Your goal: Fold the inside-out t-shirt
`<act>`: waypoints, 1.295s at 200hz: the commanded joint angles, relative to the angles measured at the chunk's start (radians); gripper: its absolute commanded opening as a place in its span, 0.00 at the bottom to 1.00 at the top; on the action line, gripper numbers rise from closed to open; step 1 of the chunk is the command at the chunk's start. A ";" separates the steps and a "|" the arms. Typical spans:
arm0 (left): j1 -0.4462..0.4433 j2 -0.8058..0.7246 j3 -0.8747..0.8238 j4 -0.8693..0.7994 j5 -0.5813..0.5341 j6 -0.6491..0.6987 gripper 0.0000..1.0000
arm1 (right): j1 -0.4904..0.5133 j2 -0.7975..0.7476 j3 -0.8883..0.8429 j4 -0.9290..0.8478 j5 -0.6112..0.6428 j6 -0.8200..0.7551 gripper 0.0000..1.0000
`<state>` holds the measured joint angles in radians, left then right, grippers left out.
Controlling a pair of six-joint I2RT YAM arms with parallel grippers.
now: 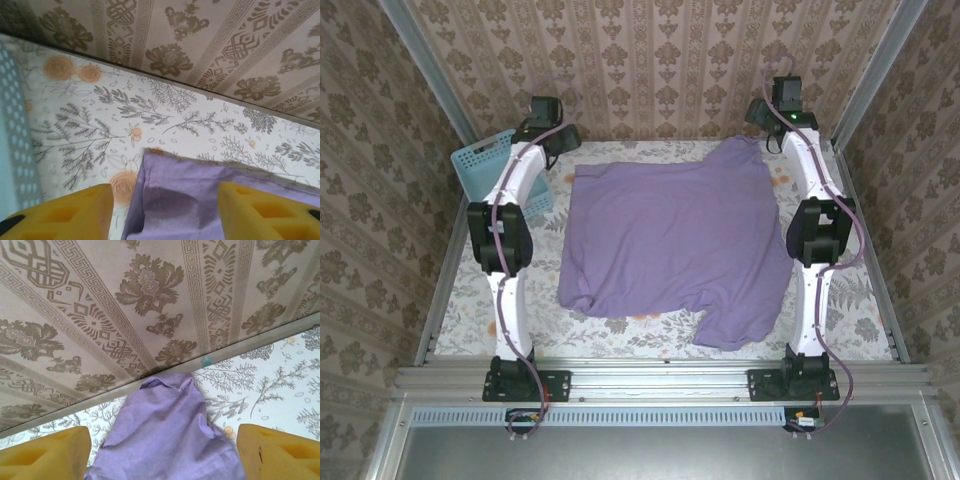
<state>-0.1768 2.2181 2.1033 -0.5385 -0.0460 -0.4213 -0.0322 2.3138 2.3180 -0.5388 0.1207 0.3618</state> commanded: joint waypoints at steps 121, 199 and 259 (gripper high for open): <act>-0.304 -0.893 -1.250 0.211 0.051 -0.242 0.70 | 0.261 -1.097 -1.496 0.168 -0.128 0.315 0.81; -0.354 -0.764 -1.377 0.347 0.043 -0.309 0.70 | 0.320 -0.938 -1.661 0.310 -0.149 0.527 0.86; -0.336 -0.689 -1.415 0.433 0.058 -0.380 0.71 | 0.248 -0.656 -1.560 0.374 -0.174 0.557 0.96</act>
<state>-0.5171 1.5028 0.6998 -0.1562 0.0071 -0.7479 0.2646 1.5345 0.7414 -0.2092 -0.0162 0.8906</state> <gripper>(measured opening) 0.709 0.914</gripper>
